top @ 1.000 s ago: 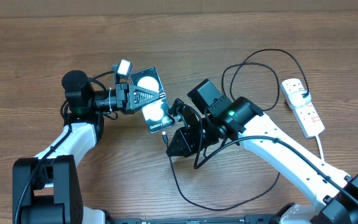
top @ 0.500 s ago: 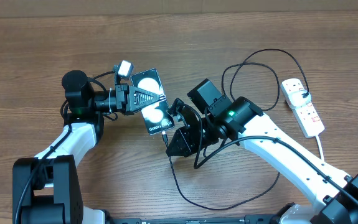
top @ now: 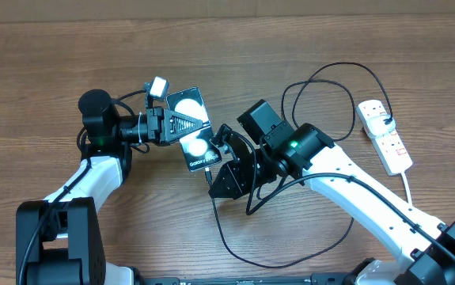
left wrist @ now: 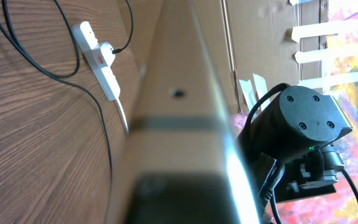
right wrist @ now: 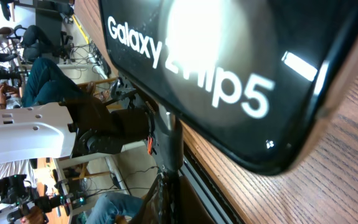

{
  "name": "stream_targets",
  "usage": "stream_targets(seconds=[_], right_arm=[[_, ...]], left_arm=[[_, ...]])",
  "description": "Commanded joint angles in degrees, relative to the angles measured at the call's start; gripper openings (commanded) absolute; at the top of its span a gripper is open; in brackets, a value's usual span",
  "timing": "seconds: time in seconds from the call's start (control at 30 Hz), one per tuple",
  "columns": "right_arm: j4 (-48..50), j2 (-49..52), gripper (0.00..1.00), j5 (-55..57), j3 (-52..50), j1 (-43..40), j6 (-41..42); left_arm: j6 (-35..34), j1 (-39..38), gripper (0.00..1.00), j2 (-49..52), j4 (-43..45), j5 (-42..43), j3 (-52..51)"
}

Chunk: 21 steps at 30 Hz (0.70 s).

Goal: Plug charger to phone and switch on socket

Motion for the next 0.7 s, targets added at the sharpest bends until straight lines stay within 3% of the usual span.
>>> stream_targets(seconds=[0.0, 0.5, 0.67], right_arm=[[0.57, -0.04, 0.04, -1.05, 0.83, -0.07, -0.42], [-0.59, -0.04, 0.04, -0.5, 0.83, -0.07, -0.42], [-5.9, -0.04, 0.04, 14.56, 0.83, -0.07, 0.83]], left_arm=[[2.38, 0.2, 0.04, 0.07, 0.61, 1.53, 1.53], [-0.35, 0.81, 0.04, 0.07, 0.61, 1.44, 1.55], [0.44, 4.15, 0.04, 0.07, 0.61, 1.07, 1.55]])
